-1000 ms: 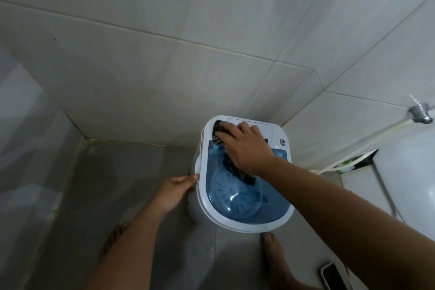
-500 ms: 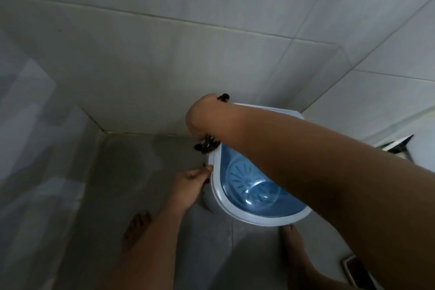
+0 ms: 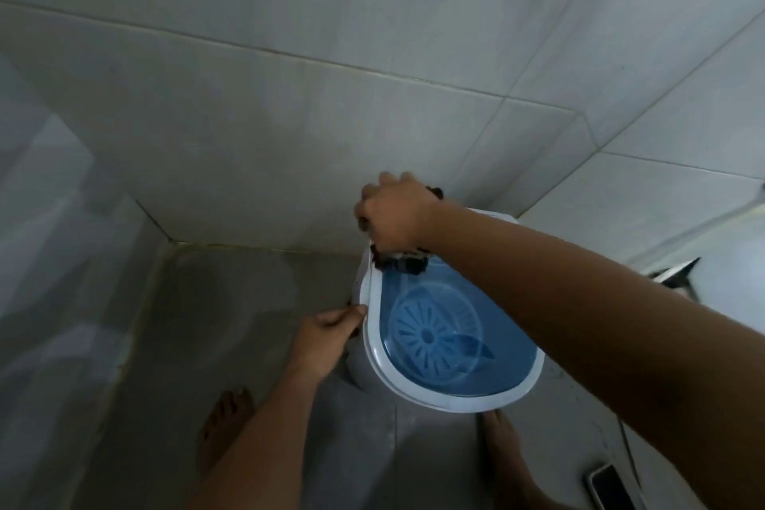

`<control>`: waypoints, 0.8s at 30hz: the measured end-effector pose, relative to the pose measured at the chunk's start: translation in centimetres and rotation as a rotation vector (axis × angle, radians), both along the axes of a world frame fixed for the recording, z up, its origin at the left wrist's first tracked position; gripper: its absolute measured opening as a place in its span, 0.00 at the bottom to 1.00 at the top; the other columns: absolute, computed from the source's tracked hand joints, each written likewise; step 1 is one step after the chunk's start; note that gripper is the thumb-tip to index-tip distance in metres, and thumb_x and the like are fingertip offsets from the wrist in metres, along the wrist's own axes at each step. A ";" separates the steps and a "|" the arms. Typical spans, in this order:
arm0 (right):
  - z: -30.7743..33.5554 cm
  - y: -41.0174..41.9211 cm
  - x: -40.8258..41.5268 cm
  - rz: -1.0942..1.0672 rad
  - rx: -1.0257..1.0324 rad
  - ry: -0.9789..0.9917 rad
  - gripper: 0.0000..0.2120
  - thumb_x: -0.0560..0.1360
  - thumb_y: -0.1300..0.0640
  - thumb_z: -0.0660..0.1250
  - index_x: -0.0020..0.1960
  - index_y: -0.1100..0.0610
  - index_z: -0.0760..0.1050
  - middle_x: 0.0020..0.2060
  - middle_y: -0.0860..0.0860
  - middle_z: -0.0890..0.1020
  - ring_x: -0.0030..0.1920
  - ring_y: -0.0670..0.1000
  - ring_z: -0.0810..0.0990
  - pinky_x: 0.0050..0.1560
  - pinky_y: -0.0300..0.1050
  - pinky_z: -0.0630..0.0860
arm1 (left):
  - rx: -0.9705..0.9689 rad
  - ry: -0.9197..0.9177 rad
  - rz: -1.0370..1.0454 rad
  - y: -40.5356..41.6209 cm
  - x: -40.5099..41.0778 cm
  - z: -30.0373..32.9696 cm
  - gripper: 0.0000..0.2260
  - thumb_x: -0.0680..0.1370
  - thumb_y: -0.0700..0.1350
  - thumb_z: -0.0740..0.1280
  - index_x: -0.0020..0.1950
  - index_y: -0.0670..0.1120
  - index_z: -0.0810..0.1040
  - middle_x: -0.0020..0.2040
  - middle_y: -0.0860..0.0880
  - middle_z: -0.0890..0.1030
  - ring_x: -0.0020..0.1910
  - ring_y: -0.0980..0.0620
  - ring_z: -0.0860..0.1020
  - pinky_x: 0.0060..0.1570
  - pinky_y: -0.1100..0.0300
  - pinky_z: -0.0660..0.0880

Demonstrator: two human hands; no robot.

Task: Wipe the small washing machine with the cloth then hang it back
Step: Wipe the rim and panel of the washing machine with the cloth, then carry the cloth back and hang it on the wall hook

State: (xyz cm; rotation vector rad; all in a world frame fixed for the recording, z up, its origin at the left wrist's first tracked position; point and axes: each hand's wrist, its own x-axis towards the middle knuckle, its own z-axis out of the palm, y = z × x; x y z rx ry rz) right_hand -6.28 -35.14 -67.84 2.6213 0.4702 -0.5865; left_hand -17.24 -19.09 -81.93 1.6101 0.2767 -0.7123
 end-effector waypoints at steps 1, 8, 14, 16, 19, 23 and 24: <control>-0.1 -1.7 0.3 -0.170 0.013 -0.140 0.20 0.74 0.49 0.66 0.65 0.52 0.76 0.62 0.55 0.77 0.61 0.60 0.72 0.57 0.56 0.70 | -0.002 0.015 -0.022 0.2 0.1 0.0 0.15 0.70 0.59 0.73 0.50 0.51 0.87 0.45 0.54 0.88 0.50 0.55 0.85 0.54 0.56 0.79; -5.8 -4.3 -12.1 0.106 0.357 -0.321 0.23 0.78 0.48 0.60 0.72 0.50 0.71 0.74 0.53 0.71 0.60 0.60 0.71 0.56 0.58 0.67 | -0.030 0.032 -0.041 0.4 0.5 0.3 0.16 0.68 0.59 0.75 0.47 0.49 0.88 0.46 0.49 0.88 0.51 0.50 0.85 0.62 0.47 0.76; -5.3 -5.7 -6.9 -0.467 0.274 -0.511 0.26 0.75 0.56 0.65 0.73 0.53 0.69 0.72 0.57 0.69 0.61 0.63 0.70 0.58 0.60 0.66 | -0.027 0.053 -0.049 0.2 0.5 1.2 0.11 0.75 0.50 0.73 0.51 0.45 0.87 0.48 0.46 0.87 0.51 0.49 0.85 0.62 0.50 0.76; -5.9 -3.2 -10.1 -0.520 0.329 -0.483 0.29 0.73 0.57 0.66 0.74 0.53 0.68 0.73 0.57 0.67 0.61 0.63 0.69 0.58 0.61 0.66 | 0.005 0.065 -0.092 0.4 0.5 1.7 0.15 0.73 0.54 0.73 0.53 0.45 0.86 0.49 0.46 0.87 0.51 0.48 0.85 0.62 0.49 0.76; -6.5 -0.1 -17.6 -0.514 0.408 -0.387 0.33 0.69 0.55 0.70 0.73 0.52 0.69 0.73 0.55 0.68 0.58 0.63 0.71 0.56 0.61 0.67 | 0.167 0.022 -0.160 0.5 -0.4 3.9 0.23 0.73 0.60 0.71 0.60 0.46 0.84 0.54 0.44 0.86 0.54 0.46 0.84 0.61 0.51 0.75; -4.4 -1.1 -24.7 -0.562 0.455 -0.215 0.36 0.65 0.55 0.74 0.72 0.49 0.69 0.74 0.50 0.66 0.62 0.62 0.69 0.60 0.59 0.66 | 0.392 -0.052 -0.156 1.1 -2.9 10.1 0.23 0.79 0.60 0.63 0.65 0.45 0.80 0.64 0.39 0.80 0.65 0.40 0.76 0.63 0.52 0.69; -3.3 -1.9 -25.8 -0.641 0.511 -0.227 0.31 0.70 0.55 0.70 0.72 0.47 0.70 0.74 0.47 0.67 0.63 0.60 0.69 0.61 0.56 0.66 | 0.380 -0.084 -0.145 1.4 -3.9 12.0 0.22 0.80 0.58 0.63 0.65 0.44 0.80 0.64 0.39 0.80 0.65 0.40 0.76 0.63 0.52 0.69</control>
